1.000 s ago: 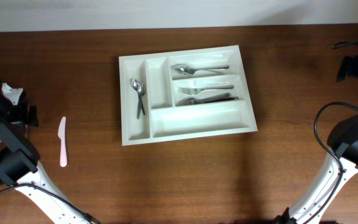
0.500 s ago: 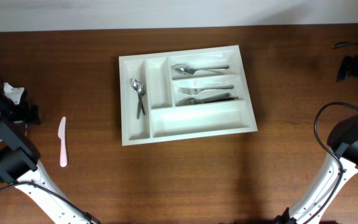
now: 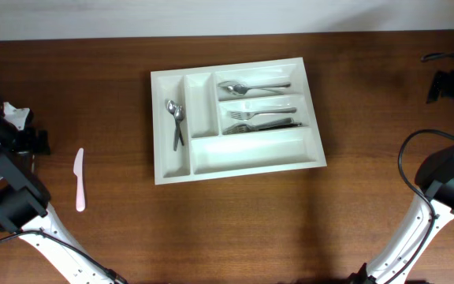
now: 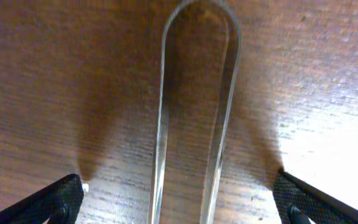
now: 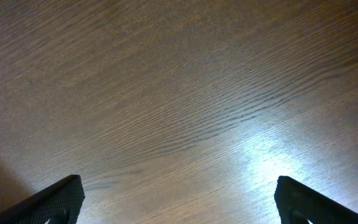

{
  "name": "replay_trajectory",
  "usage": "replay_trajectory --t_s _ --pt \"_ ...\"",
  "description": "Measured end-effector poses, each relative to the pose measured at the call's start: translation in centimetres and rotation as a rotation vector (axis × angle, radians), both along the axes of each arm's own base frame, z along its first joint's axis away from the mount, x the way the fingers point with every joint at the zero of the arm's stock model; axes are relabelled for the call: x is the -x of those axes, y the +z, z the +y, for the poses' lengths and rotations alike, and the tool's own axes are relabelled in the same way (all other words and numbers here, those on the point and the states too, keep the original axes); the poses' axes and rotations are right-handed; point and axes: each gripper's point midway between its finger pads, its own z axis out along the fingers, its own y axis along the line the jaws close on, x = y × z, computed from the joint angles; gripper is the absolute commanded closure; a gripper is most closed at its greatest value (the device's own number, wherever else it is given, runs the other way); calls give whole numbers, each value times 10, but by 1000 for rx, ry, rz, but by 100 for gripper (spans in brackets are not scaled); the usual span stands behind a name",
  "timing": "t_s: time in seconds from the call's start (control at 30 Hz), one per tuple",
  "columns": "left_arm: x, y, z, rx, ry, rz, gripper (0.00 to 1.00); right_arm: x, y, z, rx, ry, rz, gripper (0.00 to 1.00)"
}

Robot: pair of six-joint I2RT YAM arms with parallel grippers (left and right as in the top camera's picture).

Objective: Pack container
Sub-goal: 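Lower the left gripper and grasp the metal chopsticks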

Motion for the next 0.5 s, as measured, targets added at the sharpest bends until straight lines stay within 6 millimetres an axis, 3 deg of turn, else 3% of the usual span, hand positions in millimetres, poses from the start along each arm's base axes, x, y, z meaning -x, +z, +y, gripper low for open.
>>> replay_trajectory --t_s 0.5 --pt "-8 -1 -4 30 0 -38 0 0 0 0 0 0 0 1"
